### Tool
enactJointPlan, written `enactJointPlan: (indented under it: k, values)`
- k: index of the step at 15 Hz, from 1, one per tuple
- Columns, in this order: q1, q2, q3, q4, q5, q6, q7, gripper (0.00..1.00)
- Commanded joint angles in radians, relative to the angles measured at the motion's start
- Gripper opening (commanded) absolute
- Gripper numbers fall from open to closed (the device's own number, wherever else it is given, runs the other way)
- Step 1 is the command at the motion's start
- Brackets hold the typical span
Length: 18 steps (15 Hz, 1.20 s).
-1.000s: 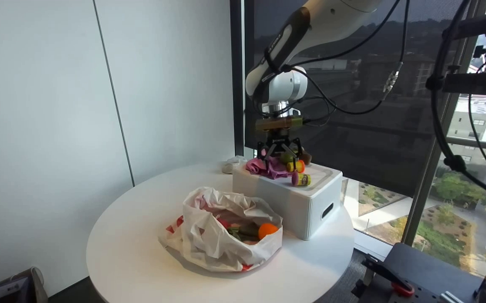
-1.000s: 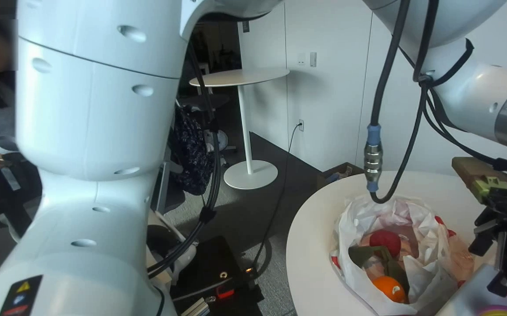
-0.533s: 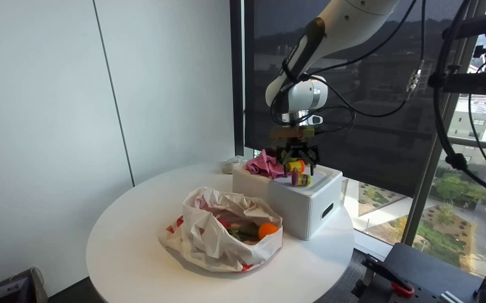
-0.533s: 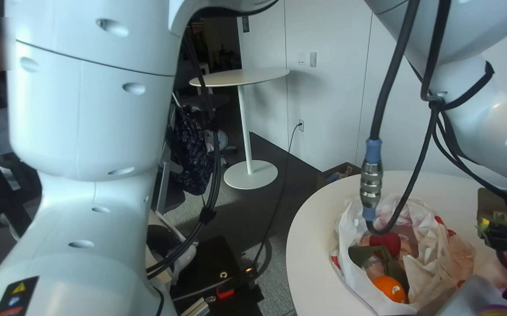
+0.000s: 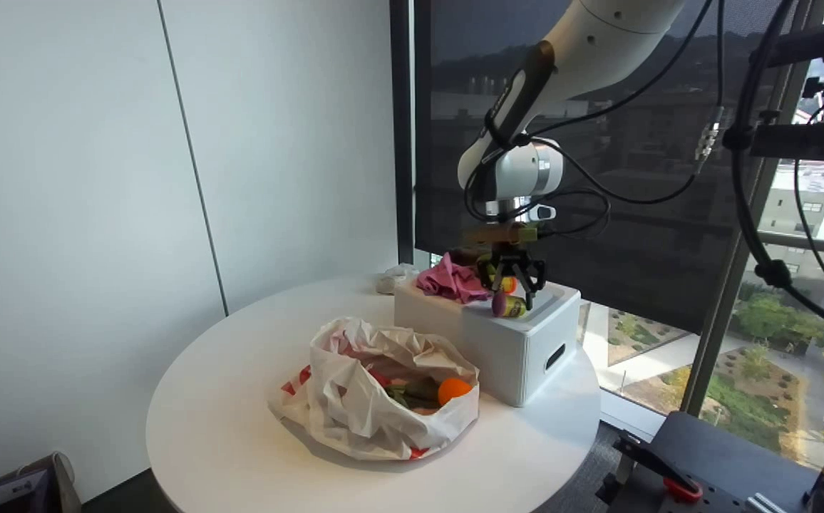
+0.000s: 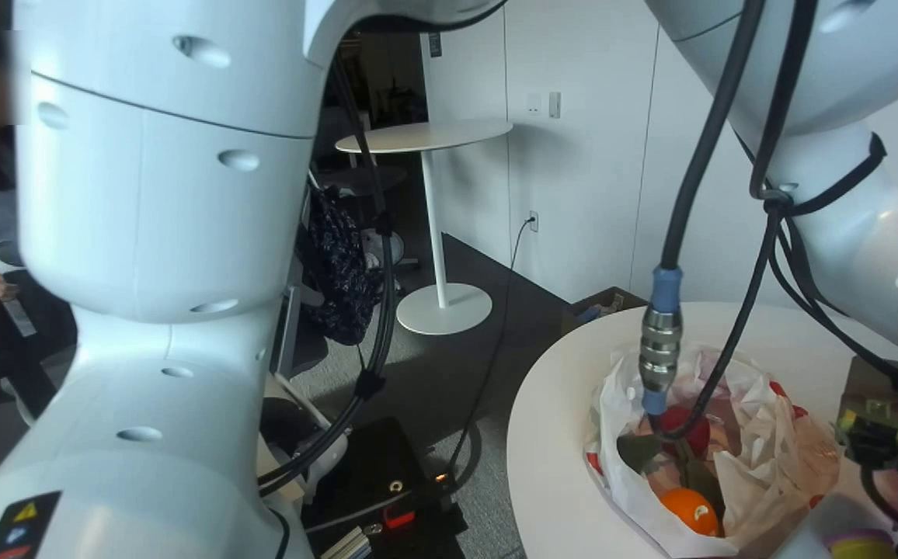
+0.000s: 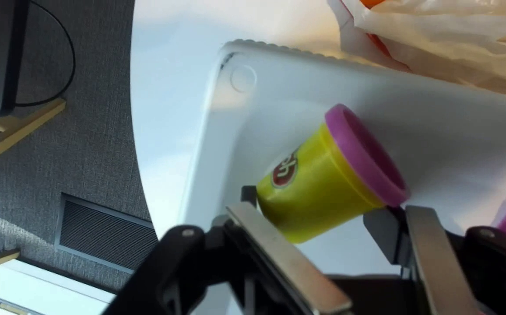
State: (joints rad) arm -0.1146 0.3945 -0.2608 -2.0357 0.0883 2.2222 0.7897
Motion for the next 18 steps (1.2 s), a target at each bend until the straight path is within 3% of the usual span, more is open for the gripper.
enactJointPlan:
  k: [1, 3, 8, 10, 12, 14, 18]
  values:
    - [0.014, -0.065, 0.021, -0.034, 0.01, -0.009, 0.015, 0.36]
    - [0.021, -0.096, 0.047, -0.042, 0.017, -0.016, -0.015, 0.21]
    - [0.074, -0.094, 0.119, -0.004, -0.004, -0.064, -0.042, 0.1]
    - [0.099, -0.068, 0.128, 0.022, -0.034, -0.101, -0.01, 0.35]
    - [0.098, -0.056, 0.143, 0.037, -0.013, -0.162, -0.049, 0.45]
    - [0.099, -0.039, 0.147, 0.05, -0.013, -0.204, -0.061, 0.62]
    - [0.078, 0.025, 0.141, 0.082, -0.004, -0.185, -0.134, 0.92]
